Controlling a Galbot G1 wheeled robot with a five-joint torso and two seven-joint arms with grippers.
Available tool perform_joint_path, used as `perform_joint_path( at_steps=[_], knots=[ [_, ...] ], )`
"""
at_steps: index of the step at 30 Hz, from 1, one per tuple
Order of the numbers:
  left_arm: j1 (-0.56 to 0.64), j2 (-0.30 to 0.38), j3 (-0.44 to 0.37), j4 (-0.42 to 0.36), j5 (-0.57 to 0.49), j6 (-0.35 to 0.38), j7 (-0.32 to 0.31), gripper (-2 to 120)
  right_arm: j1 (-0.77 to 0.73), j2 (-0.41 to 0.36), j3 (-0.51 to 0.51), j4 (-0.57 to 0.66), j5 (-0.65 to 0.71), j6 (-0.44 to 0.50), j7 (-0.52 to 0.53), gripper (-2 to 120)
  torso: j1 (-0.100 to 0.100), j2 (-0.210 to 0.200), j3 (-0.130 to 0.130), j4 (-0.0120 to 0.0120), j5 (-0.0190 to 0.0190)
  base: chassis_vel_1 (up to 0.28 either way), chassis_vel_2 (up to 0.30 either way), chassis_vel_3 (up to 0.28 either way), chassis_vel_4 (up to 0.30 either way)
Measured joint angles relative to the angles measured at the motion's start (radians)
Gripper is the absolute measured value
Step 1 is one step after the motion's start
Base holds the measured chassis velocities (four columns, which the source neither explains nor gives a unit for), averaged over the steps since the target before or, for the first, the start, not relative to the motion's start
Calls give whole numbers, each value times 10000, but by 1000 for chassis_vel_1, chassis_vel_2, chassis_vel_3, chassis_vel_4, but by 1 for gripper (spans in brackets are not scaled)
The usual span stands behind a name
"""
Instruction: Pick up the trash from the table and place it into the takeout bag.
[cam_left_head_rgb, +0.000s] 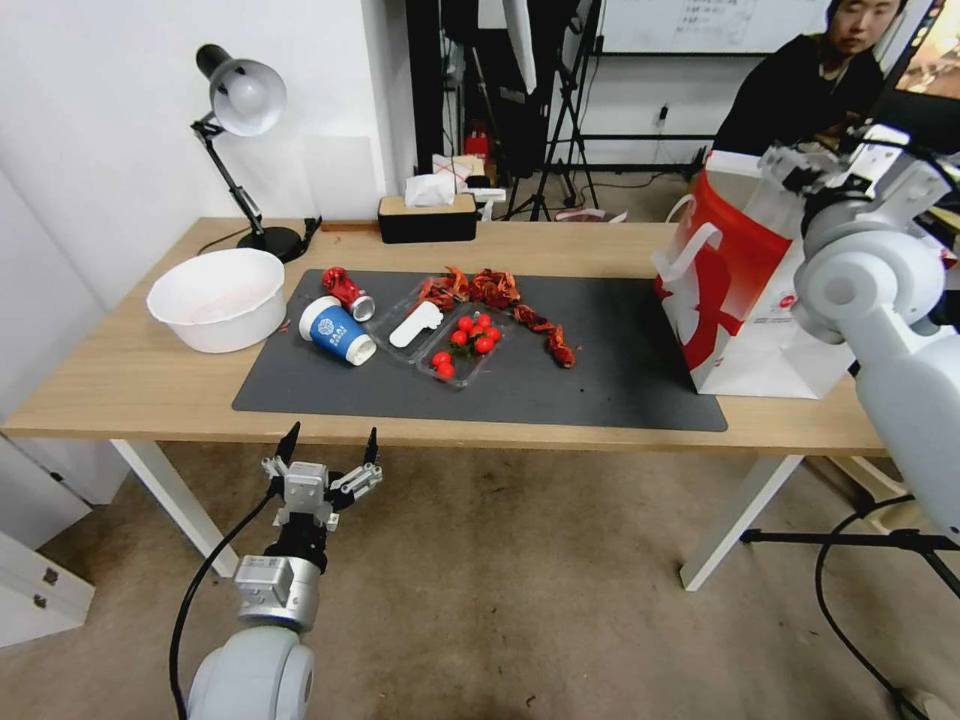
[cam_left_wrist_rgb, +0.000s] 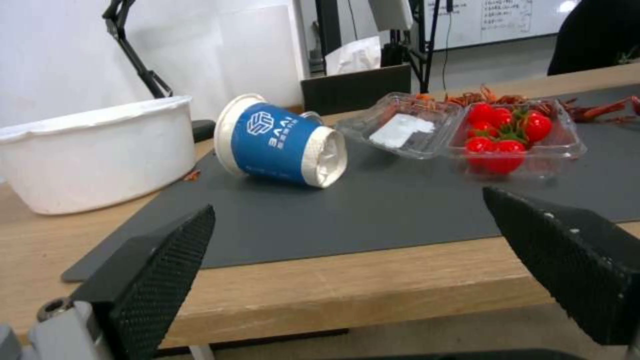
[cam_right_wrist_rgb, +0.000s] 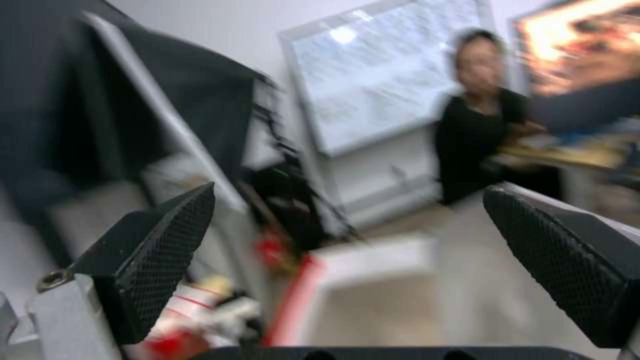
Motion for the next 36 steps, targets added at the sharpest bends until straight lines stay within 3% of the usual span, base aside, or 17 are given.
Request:
perform_joint_path(
  at_steps=[3, 6, 8, 9, 10, 13, 14, 16, 17, 23, 29, 36],
  knots=[
    [11, -1, -5, -1, 4, -2, 0, 100, 9, -52, 110, 60, 96, 565, -714, 100, 0, 0, 0, 0, -1, 0, 0, 0, 0],
    [12, -5, -14, -7, 6, -4, 0, 100, -277, -197, 314, 282, 268, 1696, -2398, 100, 0, 0, 0, 1, -1, 0, 0, 0, 0],
    [12, -6, -14, -9, 7, -5, 0, 100, -381, -240, 361, 377, 349, 1953, -2830, 100, 0, 0, 0, -1, 0, 0, 0, 0, 0],
    [14, -15, -14, -10, 16, -5, 0, 100, -749, -343, 524, 678, 472, 2500, -4025, 100, 0, 0, -1, 0, -1, 0, 0, 0, 0],
    [14, -15, -14, -10, 16, -5, 0, 100, -749, -343, 524, 678, 472, 2500, -4025, 100, 0, 0, -1, 0, -1, 0, 0, 0, 0],
    [19, -38, -9, -12, 39, -6, -2, 100, -2013, -615, 878, 1488, 246, 3101, -5539, 100, -1, 0, -1, 0, -2, 0, 0, 0, 0],
    [19, -38, -9, -12, 39, -6, -2, 100, -2013, -615, 878, 1488, 246, 3101, -5539, 100, -1, 0, -1, 0, -2, 0, 0, 0, 0],
    [12, -37, -11, 5, 47, -12, -4, 100, -3538, -685, 1189, 2446, -663, 3317, -6031, 100, 0, 0, 1, 0, 1, 0, 0, 0, 0],
    [4, -37, -6, 20, 58, -13, -5, 100, -4524, -633, 1314, 3080, -1151, 3354, -6089, 100, -1, 1, 0, -3, -3, 0, 0, 0, 0],
    [-17, -54, 59, 69, 129, -14, -6, 100, -6680, -35, 1365, 3954, -2912, 3445, -5824, 100, 0, 1, 0, 0, 0, 0, 0, 0, 0],
    [0, -12, 58, 84, 140, -19, -13, 100, -8816, 957, 1323, 4374, -5225, 3849, -5415, 100, -1, 1, -1, 0, -1, 0, 0, 0, 0],
    [-34, 32, -8, 122, 92, -41, -25, 100, -10911, 1861, 1325, 4467, -7011, 4575, -4910, 100, -1, 1, -1, 0, -4, 0, 0, 0, 0]
  ],
)
